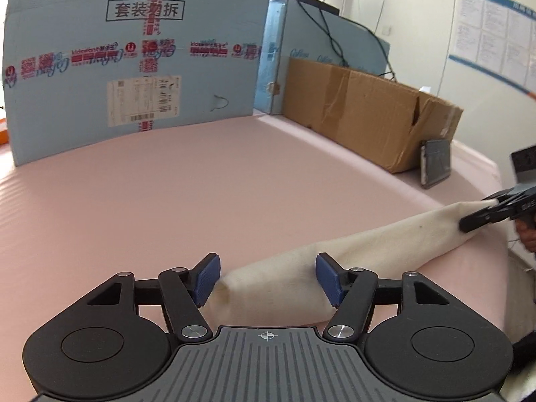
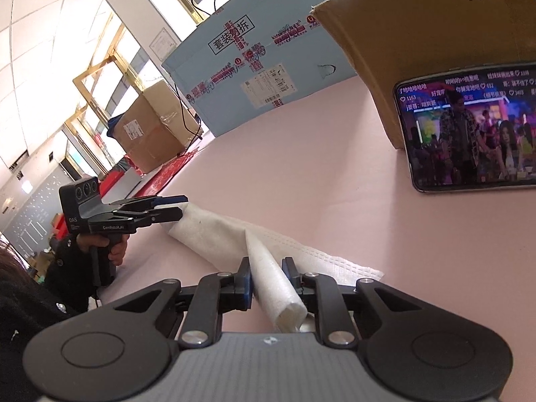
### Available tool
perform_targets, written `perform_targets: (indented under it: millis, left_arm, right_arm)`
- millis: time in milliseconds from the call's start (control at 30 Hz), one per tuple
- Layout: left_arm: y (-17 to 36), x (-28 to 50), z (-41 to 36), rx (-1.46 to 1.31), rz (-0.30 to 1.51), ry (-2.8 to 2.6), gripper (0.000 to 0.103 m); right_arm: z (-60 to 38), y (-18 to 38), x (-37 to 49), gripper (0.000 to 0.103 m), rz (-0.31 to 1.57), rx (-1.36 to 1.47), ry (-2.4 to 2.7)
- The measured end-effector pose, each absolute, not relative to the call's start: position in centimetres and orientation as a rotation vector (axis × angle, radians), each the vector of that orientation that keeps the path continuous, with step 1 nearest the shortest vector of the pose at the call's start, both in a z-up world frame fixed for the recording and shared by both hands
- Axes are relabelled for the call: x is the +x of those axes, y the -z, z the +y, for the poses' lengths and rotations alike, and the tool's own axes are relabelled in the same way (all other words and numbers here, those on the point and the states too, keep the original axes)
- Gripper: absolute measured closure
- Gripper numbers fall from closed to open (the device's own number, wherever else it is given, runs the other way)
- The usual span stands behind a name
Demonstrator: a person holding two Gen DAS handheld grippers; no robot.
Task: Fold shopping bag
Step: 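Roll the bag into a tight tube with both grippers and release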
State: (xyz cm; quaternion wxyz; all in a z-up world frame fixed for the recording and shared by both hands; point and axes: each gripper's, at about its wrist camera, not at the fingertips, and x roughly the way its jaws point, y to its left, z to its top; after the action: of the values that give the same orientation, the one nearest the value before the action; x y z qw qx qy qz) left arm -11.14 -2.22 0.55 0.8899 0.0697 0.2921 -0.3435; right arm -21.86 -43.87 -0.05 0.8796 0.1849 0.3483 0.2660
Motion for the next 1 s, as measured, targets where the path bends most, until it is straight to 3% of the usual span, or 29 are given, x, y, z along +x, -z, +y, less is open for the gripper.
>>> perform_targets:
  millis: [200, 367, 433, 500, 600, 733, 833, 1000]
  left_arm:
    - [-0.9, -12.9, -3.6, 0.268, 0.521, 0.639, 0.024]
    - [-2.3, -16.1, -5.8, 0.350, 0.367, 0.603, 0.025]
    - [-2.9, -17.4, -6.7, 0.382, 0.305, 0.588, 0.029]
    - [-3.2, -18.7, -8.1, 0.407, 0.261, 0.613, 0.055]
    - [-2.3, -19.1, -11.5, 0.453, 0.290, 0.726, 0.072]
    - [-0.4, -18.3, -14.2, 0.529, 0.386, 0.754, 0.072]
    - [-0.1, -18.2, -14.3, 0.531, 0.401, 0.756, 0.072]
    - [0.1, -18.3, -14.3, 0.518, 0.405, 0.759, 0.071]
  right_arm:
    - [-43.9, -0.2, -23.2, 0.078, 0.718, 0.387, -0.457]
    - [-42.1, -0.8, -23.0, 0.080, 0.730, 0.289, -0.404]
    - [-42.1, -0.8, -23.0, 0.080, 0.732, 0.282, -0.405]
    - [-42.3, -0.7, -23.1, 0.080, 0.730, 0.285, -0.408]
    - [-42.2, -0.6, -23.2, 0.080, 0.725, 0.282, -0.407]
    - [-42.7, -0.5, -23.6, 0.078, 0.712, 0.310, -0.406]
    - [-43.6, -0.6, -24.3, 0.063, 0.688, 0.343, -0.341]
    - [-44.4, -0.8, -25.9, 0.062, 0.674, 0.298, -0.142]
